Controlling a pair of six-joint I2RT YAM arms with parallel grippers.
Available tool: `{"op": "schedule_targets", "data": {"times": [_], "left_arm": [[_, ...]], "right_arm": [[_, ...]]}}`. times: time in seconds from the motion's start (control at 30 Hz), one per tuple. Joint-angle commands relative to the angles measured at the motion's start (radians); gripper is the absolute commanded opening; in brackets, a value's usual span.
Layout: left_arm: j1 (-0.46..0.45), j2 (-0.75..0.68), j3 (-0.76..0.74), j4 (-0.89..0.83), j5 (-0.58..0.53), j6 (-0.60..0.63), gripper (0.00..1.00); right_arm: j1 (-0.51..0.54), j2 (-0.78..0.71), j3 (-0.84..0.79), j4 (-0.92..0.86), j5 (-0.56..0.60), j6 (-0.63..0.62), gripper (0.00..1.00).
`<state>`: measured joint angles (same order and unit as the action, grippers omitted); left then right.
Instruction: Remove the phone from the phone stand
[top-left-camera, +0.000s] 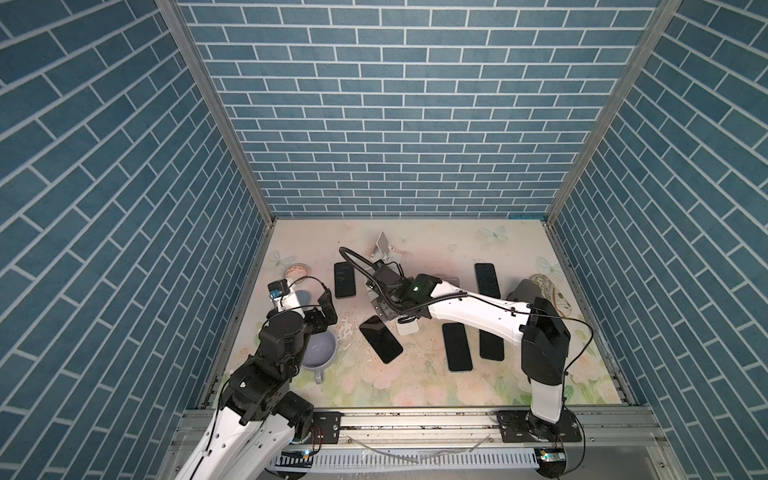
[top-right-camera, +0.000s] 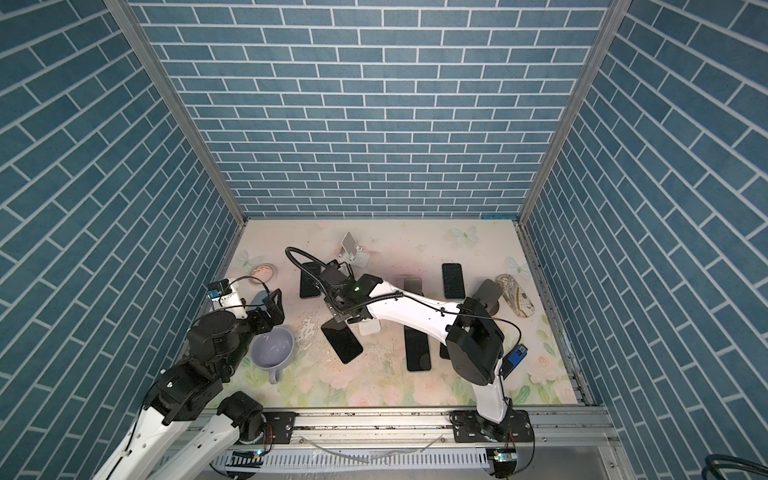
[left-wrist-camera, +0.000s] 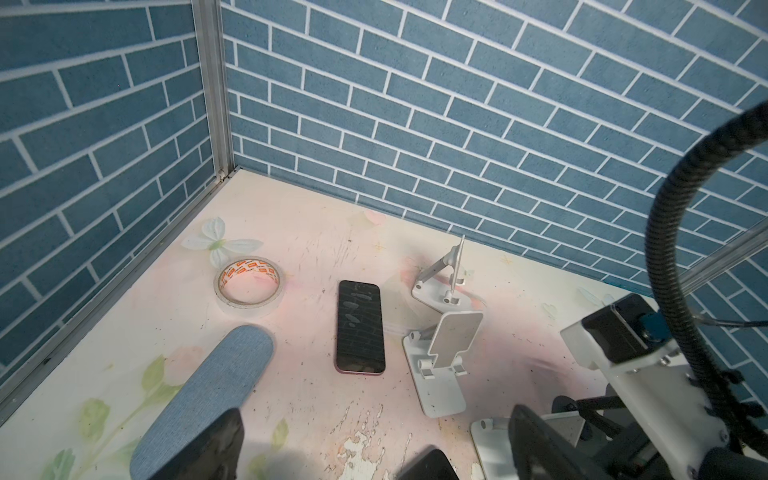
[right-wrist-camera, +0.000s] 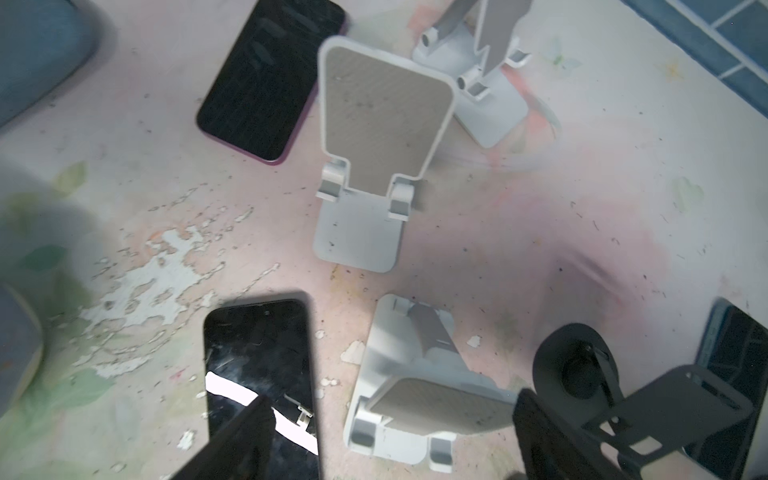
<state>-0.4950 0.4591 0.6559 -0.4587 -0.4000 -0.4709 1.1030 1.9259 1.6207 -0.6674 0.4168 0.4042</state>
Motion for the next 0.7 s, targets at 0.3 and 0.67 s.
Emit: {"op": "schedule_targets", "data": {"times": [0.3,0.67], "left_arm": [[0.007,0.015,0.012,0.001,-0.005,0.008,1.00],[0.008,0.025,0.008,0.001,-0.016,0.011,1.00]], "right_arm": [[-0.069,-0.001,-0.062,0.047,-0.025,0.143,0.92],[-0.101,0.031,-0.067,0.080,-0.112,0.176,0.85]]}}
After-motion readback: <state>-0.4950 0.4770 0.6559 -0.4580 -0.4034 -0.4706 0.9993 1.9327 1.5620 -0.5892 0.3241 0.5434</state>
